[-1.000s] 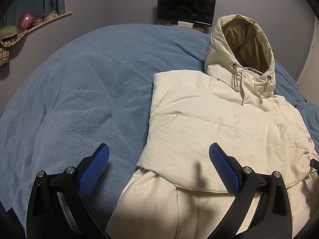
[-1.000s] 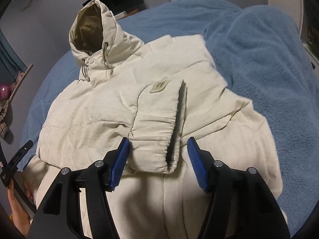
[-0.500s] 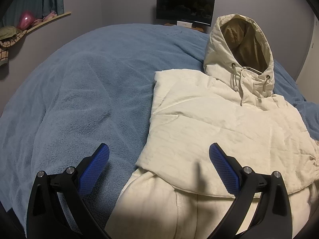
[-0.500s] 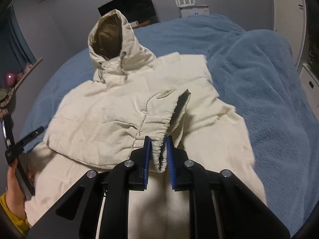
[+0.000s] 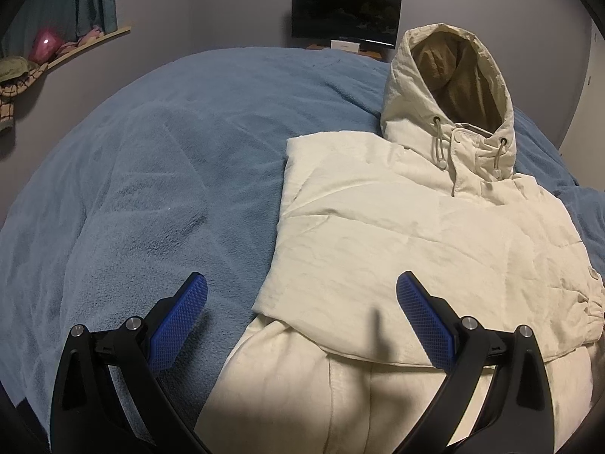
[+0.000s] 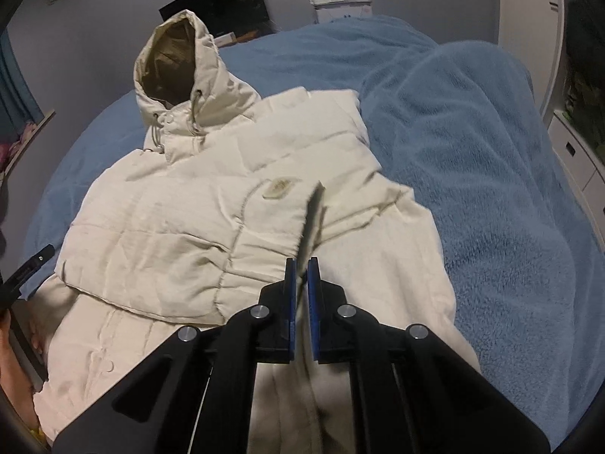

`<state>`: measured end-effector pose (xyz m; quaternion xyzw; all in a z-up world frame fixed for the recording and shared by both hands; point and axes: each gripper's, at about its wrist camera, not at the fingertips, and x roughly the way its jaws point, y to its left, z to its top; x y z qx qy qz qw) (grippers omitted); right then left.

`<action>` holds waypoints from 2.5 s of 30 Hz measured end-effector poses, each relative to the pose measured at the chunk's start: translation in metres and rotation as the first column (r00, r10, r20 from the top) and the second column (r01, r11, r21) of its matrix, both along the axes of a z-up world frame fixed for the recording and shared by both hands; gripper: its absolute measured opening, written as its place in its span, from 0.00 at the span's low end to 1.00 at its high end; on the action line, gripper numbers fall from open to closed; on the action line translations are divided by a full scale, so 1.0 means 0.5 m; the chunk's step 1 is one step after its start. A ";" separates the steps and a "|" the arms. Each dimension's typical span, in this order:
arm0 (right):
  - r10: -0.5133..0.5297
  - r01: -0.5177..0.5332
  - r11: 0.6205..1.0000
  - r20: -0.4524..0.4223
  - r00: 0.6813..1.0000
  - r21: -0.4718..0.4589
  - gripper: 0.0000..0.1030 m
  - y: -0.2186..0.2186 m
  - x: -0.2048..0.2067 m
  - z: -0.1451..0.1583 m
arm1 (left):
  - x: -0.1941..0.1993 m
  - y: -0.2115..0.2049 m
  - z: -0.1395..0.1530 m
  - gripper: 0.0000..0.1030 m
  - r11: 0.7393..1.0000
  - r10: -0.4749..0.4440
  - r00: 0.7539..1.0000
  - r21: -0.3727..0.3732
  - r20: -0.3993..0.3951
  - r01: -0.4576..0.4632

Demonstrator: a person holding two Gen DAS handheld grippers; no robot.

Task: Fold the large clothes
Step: 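Move both open tools over the jacket toward the hood, then grasp the hood with the right tool and lift it while the left tool grasps it too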

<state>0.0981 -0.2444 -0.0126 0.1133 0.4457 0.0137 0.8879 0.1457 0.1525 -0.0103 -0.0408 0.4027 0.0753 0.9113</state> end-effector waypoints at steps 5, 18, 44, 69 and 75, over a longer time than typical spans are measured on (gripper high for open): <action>0.094 -0.093 0.995 0.007 0.996 -0.045 0.13 0.022 0.027 0.051 | 0.006 -0.012 0.033 0.94 0.997 -0.073 0.997 -0.021 -0.038 0.073; 0.219 -0.212 0.973 0.072 0.973 -0.093 0.61 0.063 0.204 0.145 | 0.158 -0.044 0.181 0.94 0.982 -0.184 0.982 -0.055 -0.038 0.181; 0.115 -0.137 0.979 0.145 0.983 0.152 0.61 0.186 0.698 0.052 | 0.431 -0.102 0.042 0.94 0.973 -0.193 0.981 -0.119 0.038 0.196; 0.471 -0.417 0.878 0.267 0.841 -0.235 0.07 0.202 0.446 0.010 | 0.412 -0.181 0.059 0.47 0.936 -0.336 0.924 0.175 0.184 0.305; 0.439 -0.407 0.898 0.299 0.847 -0.167 0.07 0.176 0.438 0.019 | 0.327 -0.190 0.081 0.10 0.926 -0.375 0.912 0.104 0.165 0.362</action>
